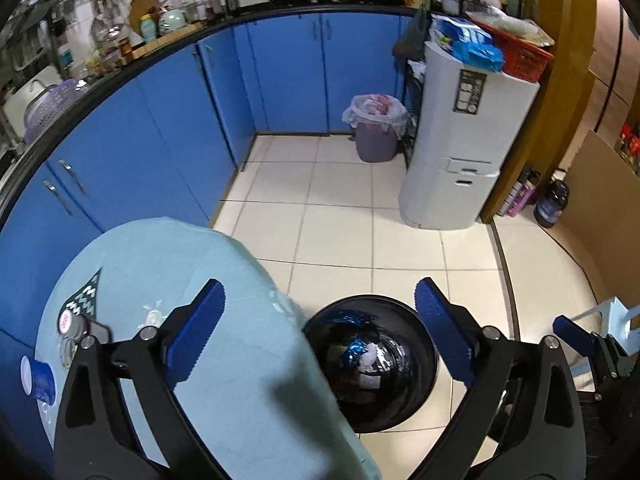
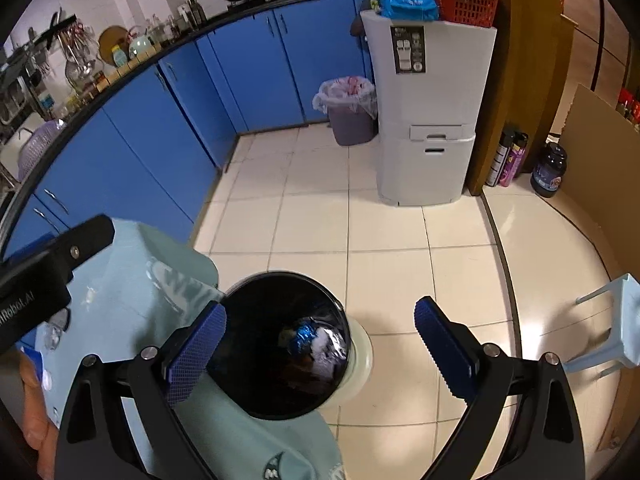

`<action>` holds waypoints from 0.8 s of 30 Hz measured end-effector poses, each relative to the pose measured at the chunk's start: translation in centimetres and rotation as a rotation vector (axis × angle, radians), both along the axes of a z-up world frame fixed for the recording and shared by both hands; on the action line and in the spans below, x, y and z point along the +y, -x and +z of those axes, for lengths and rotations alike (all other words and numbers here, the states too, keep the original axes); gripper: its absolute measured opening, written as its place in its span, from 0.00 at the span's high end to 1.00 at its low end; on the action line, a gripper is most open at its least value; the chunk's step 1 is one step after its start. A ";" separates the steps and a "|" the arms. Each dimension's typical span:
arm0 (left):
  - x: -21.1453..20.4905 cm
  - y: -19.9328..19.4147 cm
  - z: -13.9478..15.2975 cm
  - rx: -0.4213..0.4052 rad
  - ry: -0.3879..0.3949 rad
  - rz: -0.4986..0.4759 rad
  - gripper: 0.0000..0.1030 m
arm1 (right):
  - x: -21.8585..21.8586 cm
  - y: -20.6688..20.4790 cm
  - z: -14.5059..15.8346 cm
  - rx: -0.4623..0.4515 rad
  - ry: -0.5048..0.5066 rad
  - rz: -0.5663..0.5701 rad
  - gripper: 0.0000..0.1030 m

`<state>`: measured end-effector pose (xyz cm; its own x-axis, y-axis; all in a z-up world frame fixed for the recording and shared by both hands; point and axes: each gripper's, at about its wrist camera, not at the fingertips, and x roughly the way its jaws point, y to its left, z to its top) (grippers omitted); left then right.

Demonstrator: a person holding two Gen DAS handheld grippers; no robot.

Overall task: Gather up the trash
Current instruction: 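Move both open tools back over the table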

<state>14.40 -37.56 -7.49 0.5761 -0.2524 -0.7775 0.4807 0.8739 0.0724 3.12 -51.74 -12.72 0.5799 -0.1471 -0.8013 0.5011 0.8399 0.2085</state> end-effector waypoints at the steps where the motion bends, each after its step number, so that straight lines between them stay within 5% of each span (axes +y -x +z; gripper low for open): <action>1: 0.5 0.0 0.1 -0.002 0.001 0.009 0.07 | 0.5 -0.1 0.4 -0.019 0.005 0.008 0.10; 6: 5.1 -0.4 1.2 -0.021 0.014 0.086 0.03 | 3.6 -1.2 1.4 -0.069 -0.009 0.111 0.10; 24: 28.8 -2.1 0.4 0.003 0.001 0.522 0.03 | 21.1 -8.3 2.9 0.000 0.049 0.549 0.10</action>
